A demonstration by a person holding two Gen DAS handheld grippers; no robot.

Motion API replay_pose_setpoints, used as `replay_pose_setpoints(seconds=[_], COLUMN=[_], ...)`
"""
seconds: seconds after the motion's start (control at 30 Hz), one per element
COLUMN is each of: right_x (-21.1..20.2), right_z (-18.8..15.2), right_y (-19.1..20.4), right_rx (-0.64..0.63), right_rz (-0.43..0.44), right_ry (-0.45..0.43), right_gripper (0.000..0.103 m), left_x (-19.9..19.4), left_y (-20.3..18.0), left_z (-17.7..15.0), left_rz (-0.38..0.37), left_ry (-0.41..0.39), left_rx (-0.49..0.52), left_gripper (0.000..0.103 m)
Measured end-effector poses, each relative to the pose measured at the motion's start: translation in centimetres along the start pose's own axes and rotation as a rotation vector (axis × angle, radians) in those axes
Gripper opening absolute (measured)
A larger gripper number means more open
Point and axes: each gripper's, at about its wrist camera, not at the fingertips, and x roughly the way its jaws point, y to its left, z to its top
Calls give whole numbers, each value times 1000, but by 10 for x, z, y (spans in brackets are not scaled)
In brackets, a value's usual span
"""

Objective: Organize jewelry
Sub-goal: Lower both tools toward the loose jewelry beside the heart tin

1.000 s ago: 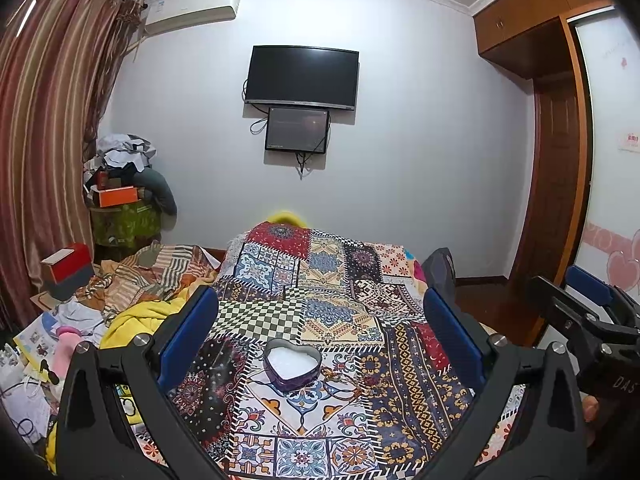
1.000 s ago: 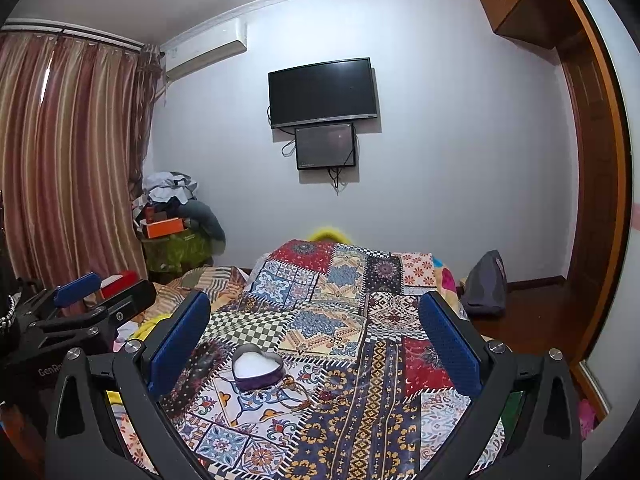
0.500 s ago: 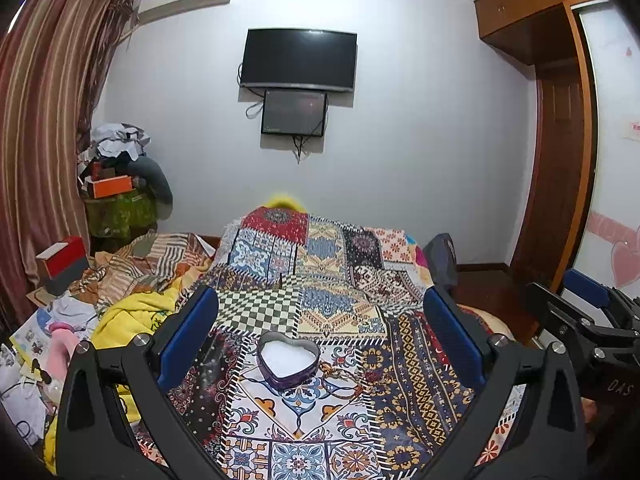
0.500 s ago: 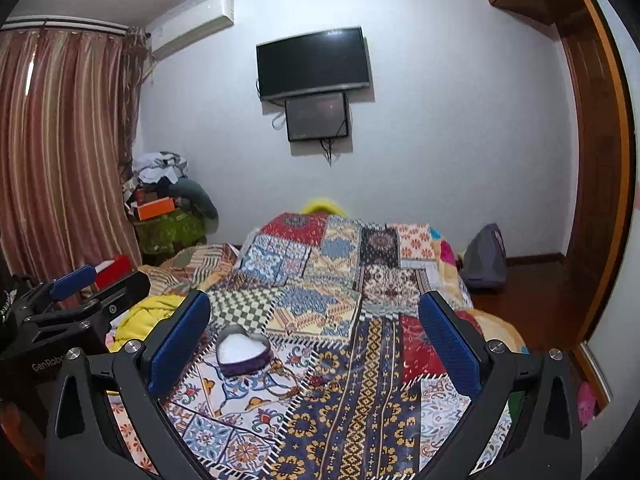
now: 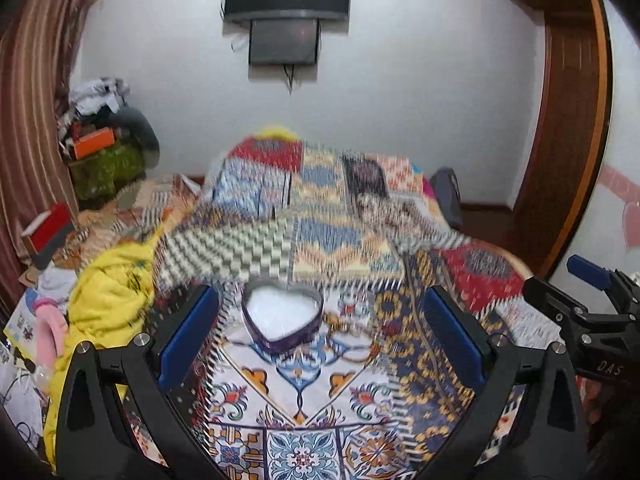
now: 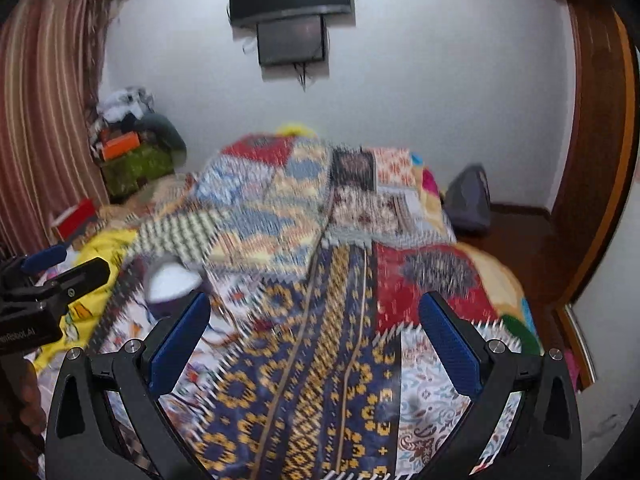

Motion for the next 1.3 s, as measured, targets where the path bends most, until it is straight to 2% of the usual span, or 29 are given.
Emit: replay_pose_setpoints(seconds=[0.1,0.2,0.27,0.37,0.5,0.67,0.87,0.93,1.03,1.3], right_x=[15,28,38,51,68,89,106,111,117,128], right_z=[-10,-16,-19,-24,-28,-29,-30,-31,-33,-37], right_y=[-6,-8,-8,-2,5,14,22,24,25,30], right_rx=[1,-3,-3,-11,-19,-29,-41,-43,-34,-38], right_rz=[22,60,100,151,210,276,320,324,338,341], right_ry=[66,119,153,202,248,310,348,357,374,382], right_gripper=[102,93,83,70,62,47,38,37,34,30], left_x=[25,44,59,76,93,112,134,140,152,170], left_y=[3,8,10,12,10,8,11,12,14,16], left_z=[-14,-28,-37,-48,-59,-64,-60,-58,-58,-56], left_rz=[12,-1,-23,-58,-90,-128,-180,-183,-142,-156], left_ry=[76,135,190,249,306,350,380,383,392,408], left_rx=[2,2,-8,-22,-19,-34,-61,-62,-64,-63], left_gripper=[103,98,88,77,64,50,36,35,27,25])
